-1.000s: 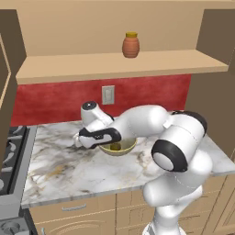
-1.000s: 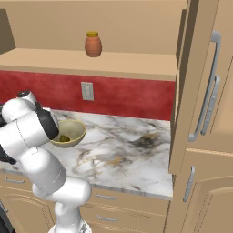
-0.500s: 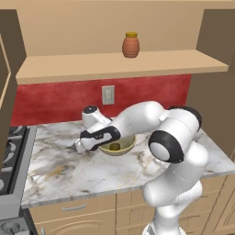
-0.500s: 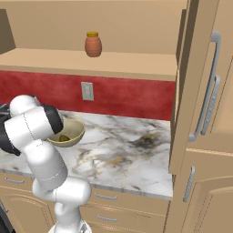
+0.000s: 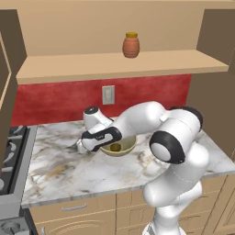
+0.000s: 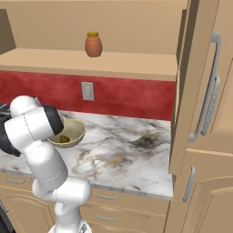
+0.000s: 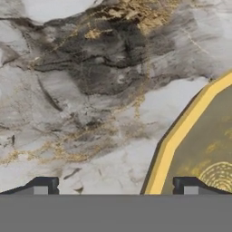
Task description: Pick the kiwi from the cabinet and place it in the bowl. Then pick the bowl and place it in the sink. Then turn on the sink facuet.
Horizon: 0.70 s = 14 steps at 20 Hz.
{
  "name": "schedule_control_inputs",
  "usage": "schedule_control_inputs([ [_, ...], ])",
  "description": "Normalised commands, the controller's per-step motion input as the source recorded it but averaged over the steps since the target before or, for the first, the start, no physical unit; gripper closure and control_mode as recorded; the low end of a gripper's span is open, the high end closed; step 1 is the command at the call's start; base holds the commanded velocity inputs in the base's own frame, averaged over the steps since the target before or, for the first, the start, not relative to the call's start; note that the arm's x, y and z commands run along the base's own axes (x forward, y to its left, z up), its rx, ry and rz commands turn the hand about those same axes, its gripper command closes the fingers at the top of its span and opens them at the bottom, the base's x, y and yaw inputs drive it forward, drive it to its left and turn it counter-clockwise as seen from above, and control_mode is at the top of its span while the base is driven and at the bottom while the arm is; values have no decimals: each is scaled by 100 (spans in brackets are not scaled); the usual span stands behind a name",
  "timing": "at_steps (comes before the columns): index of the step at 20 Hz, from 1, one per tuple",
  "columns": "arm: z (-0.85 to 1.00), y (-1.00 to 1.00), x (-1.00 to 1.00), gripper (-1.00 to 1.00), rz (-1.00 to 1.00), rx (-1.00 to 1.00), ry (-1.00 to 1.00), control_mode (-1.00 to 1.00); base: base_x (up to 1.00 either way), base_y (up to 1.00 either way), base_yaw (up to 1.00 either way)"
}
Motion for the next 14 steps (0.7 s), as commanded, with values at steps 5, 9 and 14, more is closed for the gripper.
schedule_control_inputs([
  [5,-1,-21,-24,100,0,0,0,-100,0,0,0],
  [9,0,-9,-23,100,0,0,0,-100,0,0,0],
  [14,0,0,-20,100,-3,0,5,-100,0,0,0],
])
